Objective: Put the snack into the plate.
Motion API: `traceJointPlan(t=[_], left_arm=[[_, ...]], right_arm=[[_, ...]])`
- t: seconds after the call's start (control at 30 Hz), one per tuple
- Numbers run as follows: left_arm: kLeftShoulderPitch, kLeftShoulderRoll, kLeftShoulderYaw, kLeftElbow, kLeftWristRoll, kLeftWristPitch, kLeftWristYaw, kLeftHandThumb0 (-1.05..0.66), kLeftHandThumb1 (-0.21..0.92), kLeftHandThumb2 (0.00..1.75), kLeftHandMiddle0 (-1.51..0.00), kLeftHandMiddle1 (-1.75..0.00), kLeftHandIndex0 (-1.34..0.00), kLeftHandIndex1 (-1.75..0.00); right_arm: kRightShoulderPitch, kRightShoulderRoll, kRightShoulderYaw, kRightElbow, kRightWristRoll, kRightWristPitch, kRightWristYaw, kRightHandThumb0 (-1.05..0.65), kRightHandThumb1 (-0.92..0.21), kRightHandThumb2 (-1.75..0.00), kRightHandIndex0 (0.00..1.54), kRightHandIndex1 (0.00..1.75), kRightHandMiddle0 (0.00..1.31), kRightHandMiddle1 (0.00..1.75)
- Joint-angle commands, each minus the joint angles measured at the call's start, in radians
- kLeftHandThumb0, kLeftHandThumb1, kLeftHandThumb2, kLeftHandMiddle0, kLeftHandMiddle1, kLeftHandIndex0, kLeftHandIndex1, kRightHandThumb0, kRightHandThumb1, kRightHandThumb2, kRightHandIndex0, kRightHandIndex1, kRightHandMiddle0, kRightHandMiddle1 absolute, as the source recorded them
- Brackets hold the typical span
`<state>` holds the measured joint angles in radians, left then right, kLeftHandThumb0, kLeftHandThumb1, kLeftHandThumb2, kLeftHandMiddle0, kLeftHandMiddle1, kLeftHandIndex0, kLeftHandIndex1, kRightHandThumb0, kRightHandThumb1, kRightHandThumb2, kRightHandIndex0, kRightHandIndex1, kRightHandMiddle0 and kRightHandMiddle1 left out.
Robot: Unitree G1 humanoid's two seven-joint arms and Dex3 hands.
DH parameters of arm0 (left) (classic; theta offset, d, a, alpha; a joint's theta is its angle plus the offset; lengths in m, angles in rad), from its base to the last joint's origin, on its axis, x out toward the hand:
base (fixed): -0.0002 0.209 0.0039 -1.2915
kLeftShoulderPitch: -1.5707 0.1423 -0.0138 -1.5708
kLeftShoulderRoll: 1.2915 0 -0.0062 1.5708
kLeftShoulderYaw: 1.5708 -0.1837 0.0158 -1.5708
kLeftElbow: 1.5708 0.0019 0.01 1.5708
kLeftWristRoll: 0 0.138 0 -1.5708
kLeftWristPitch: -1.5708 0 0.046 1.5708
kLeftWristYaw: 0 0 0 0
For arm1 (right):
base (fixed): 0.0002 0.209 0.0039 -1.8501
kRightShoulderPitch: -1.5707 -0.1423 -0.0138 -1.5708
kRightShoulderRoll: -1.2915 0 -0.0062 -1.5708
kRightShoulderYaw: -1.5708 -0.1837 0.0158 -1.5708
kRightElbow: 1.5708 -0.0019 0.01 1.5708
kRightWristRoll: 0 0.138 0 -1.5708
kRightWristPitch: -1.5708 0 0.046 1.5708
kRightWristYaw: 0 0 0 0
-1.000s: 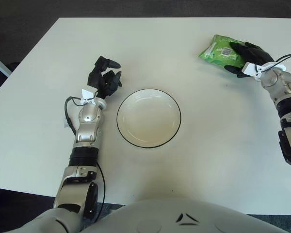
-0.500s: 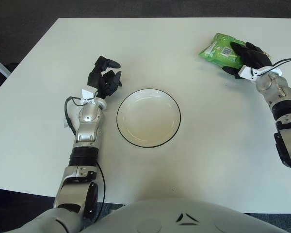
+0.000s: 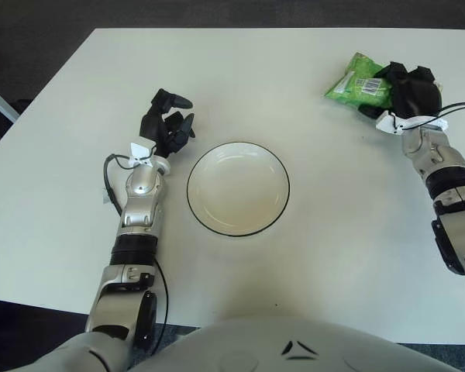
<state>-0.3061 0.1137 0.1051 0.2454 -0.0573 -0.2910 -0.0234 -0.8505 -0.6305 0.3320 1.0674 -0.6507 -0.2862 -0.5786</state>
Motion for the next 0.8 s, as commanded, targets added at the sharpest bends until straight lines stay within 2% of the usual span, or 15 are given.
traceJointPlan(t=[0.0, 0.23, 0.53, 0.77], left_arm=[[0.101, -0.043, -0.011, 0.072, 0.007, -0.012, 0.011, -0.35, 0.92, 0.32, -0.89, -1.75, -0.41, -1.53], [0.099, -0.046, -0.013, 0.073, 0.011, -0.013, 0.016, -0.35, 0.92, 0.32, -0.89, -1.75, -0.42, -1.52], [0.100, -0.049, -0.016, 0.071, 0.015, -0.015, 0.022, -0.35, 0.92, 0.31, -0.90, -1.75, -0.42, -1.52], [0.102, -0.049, -0.019, 0.071, 0.015, -0.019, 0.025, -0.35, 0.92, 0.31, -0.90, -1.75, -0.42, -1.52]], right_arm=[[0.054, 0.020, -0.004, 0.033, 0.007, -0.043, -0.047, 0.00, -0.39, -1.20, 0.51, 1.66, 0.43, 1.74], [0.048, 0.004, -0.011, 0.073, 0.014, -0.124, -0.111, 0.00, -0.27, -1.37, 0.60, 1.74, 0.49, 1.71], [0.035, 0.005, -0.040, 0.085, 0.039, -0.153, -0.112, 0.00, -0.25, -1.39, 0.61, 1.75, 0.50, 1.71], [0.038, 0.009, -0.096, 0.052, 0.100, -0.232, -0.117, 0.00, -0.24, -1.40, 0.62, 1.75, 0.49, 1.73]])
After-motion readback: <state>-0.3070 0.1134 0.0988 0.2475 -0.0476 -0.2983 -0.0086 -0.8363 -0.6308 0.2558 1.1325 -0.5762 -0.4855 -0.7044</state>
